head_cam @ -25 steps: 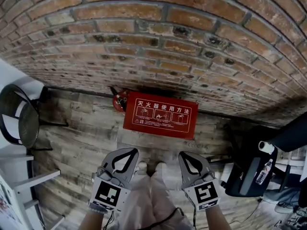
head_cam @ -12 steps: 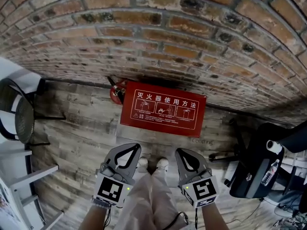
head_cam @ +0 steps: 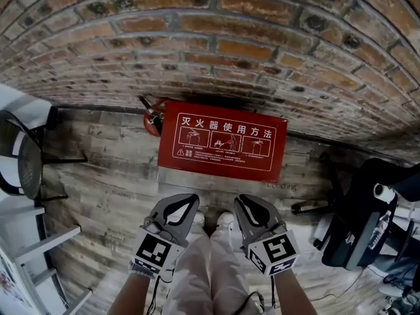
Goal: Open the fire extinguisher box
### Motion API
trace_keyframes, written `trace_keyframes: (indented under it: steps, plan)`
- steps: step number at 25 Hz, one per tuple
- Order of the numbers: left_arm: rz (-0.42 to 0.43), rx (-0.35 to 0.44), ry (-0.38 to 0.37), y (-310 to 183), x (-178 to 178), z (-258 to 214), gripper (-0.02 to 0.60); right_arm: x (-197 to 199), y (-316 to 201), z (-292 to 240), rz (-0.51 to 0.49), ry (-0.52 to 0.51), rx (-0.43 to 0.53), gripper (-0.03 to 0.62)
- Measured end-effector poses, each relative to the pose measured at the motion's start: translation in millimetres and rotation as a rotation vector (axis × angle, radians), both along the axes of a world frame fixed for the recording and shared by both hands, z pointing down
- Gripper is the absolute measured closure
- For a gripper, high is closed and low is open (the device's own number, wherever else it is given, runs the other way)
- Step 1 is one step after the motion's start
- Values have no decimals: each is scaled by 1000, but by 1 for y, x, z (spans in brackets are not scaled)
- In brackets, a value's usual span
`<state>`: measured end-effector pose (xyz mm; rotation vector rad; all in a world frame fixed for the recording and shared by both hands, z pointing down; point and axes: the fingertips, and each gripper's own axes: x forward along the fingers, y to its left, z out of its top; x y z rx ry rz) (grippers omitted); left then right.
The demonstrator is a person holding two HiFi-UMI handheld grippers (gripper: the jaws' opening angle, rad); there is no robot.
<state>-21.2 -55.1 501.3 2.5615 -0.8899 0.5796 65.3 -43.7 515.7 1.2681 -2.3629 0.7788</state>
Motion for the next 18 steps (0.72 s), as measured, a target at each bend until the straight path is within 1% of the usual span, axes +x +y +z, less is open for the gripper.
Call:
trace_keyframes:
  steps: [2,4,7,11,14,18]
  plan:
    - [-26,-41,52,-2,3,6,583,-1,1,11,-12,-10,-22,537]
    - [-50,-51,68,-5,3,13,583,-2,1,22,-25,-28,-45,528]
    - [-31,-16,8,-7,4,34,583,-5,-2,35,-27,-71,-66,500]
    - [8,-11,-76,-5,6,69,583,-9,-6,51,-19,-146,-87,451]
    - [-7,-19,-96,-11,4,88,583,-12,-8,66,-14,-178,-115,437]
    - [-20,-28,-110,-19,3,106,583,-12,-10,83,9,-246,-160,416]
